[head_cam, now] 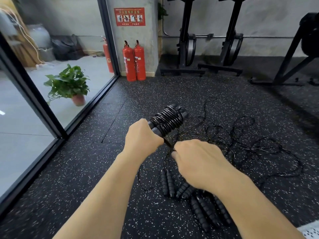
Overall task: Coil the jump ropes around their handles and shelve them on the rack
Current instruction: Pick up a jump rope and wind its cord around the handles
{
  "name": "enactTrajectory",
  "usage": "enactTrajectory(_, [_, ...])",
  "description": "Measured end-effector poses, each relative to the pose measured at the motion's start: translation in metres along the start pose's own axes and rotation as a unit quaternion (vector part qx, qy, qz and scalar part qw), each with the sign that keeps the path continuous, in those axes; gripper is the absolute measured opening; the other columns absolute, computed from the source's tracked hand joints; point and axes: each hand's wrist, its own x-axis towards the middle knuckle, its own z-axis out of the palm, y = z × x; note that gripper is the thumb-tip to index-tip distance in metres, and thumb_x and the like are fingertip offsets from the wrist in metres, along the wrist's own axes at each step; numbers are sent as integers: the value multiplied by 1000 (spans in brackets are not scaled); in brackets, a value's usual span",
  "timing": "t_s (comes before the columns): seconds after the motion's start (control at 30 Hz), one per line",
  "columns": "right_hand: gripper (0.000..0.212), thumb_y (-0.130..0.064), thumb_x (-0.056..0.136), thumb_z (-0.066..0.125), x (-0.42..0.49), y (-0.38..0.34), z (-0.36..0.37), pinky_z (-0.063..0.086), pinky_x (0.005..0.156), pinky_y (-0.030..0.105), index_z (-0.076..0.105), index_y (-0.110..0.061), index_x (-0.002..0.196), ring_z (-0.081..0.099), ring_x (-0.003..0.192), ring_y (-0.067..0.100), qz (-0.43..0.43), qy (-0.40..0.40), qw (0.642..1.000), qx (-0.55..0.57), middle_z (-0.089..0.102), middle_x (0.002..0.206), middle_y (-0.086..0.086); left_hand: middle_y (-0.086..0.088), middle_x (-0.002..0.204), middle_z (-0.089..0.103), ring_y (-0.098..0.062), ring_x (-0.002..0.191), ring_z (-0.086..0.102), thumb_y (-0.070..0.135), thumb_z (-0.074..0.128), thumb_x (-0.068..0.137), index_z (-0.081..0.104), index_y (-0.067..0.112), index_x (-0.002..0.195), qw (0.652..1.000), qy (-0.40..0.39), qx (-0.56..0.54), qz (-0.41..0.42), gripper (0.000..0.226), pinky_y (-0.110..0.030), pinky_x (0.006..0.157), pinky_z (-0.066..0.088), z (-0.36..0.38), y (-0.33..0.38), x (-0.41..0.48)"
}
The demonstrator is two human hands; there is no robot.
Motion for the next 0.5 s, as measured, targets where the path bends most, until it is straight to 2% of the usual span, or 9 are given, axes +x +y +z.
enactTrajectory(0.13, [36,-37,100,41,0,7,-16,34,64,34,37,-22,68,51,75,21,2,64,998,27,50,76,-6,-2,88,50,-24,72,48,23,60,87,42,15,90,996,23,77,45,20,-32,61,36,6,6,-4])
enactTrajectory(0.23, [29,-41,98,44,3,14,-23,43,68,34,55,-23,78,57,78,20,-22,105,994,29,58,77,-6,-3,94,49,-25,77,44,28,59,88,39,18,92,980,35,171,100,23,-33,64,35,8,13,-10])
enactTrajectory(0.33, [27,-43,95,49,13,26,-26,44,71,33,62,-23,82,55,78,16,-41,129,990,43,58,76,-8,2,99,49,-24,90,53,32,57,90,44,22,102,951,44,230,203,20,-33,65,33,10,19,-18])
enactTrajectory(0.43, [27,-44,88,61,27,46,-19,42,66,33,61,-25,68,50,65,9,-55,119,983,129,54,62,-11,8,94,37,-20,104,53,31,57,90,47,27,116,918,-9,253,304,28,-31,73,33,14,23,-22])
enactTrajectory(0.5, [28,-40,84,69,32,58,-13,43,61,33,63,-22,63,49,56,7,-63,90,968,224,55,56,-10,11,92,33,-18,105,50,28,56,90,46,28,110,904,-50,247,346,22,-31,82,35,13,23,-22])
